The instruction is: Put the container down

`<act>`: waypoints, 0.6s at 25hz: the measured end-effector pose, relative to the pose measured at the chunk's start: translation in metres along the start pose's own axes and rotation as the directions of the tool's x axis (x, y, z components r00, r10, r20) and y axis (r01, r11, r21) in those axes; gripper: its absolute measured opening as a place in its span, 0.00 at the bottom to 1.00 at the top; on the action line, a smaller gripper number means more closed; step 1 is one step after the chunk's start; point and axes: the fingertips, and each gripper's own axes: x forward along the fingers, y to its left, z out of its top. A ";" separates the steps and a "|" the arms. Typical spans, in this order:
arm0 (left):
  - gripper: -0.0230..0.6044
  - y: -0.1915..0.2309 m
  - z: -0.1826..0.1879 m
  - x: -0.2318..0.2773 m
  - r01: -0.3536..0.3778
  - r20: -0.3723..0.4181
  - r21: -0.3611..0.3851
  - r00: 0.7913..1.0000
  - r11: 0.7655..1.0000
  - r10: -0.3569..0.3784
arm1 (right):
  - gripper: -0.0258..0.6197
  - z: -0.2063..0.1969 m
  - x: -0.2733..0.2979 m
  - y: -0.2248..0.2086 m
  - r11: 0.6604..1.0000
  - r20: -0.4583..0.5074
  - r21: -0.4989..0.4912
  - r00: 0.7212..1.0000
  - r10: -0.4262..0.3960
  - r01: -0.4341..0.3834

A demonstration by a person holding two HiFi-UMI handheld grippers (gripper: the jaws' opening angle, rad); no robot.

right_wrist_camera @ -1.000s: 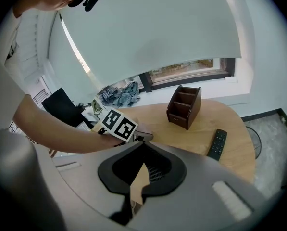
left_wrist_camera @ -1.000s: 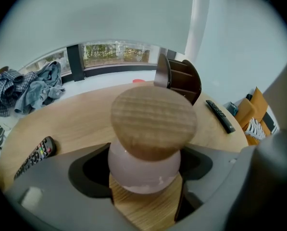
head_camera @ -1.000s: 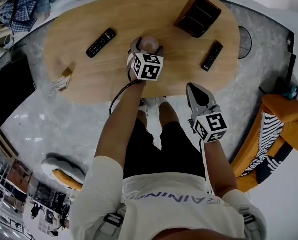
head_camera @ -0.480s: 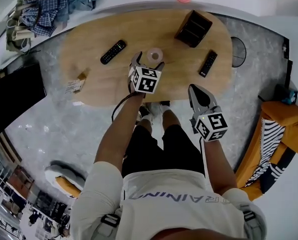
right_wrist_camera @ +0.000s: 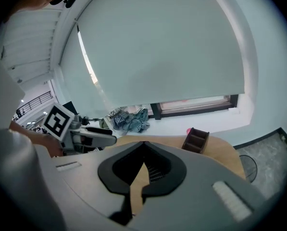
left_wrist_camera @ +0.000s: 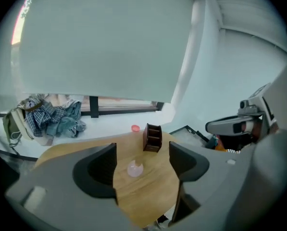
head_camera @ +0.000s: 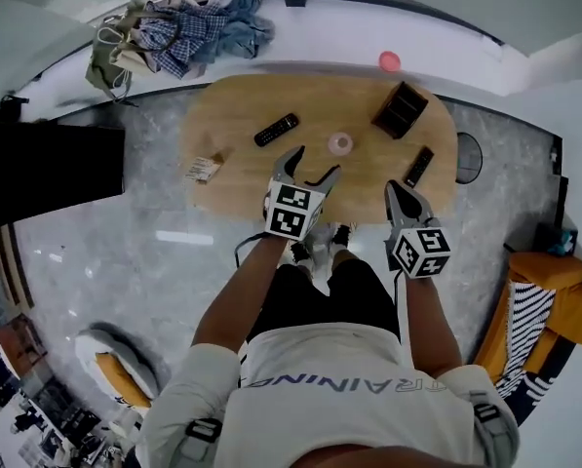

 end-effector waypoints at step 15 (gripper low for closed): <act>0.29 -0.009 0.082 -0.221 -0.040 0.275 -0.040 0.960 0.998 0.050 | 0.06 0.081 -0.077 0.100 0.990 0.147 -0.137 0.988 0.048 -0.027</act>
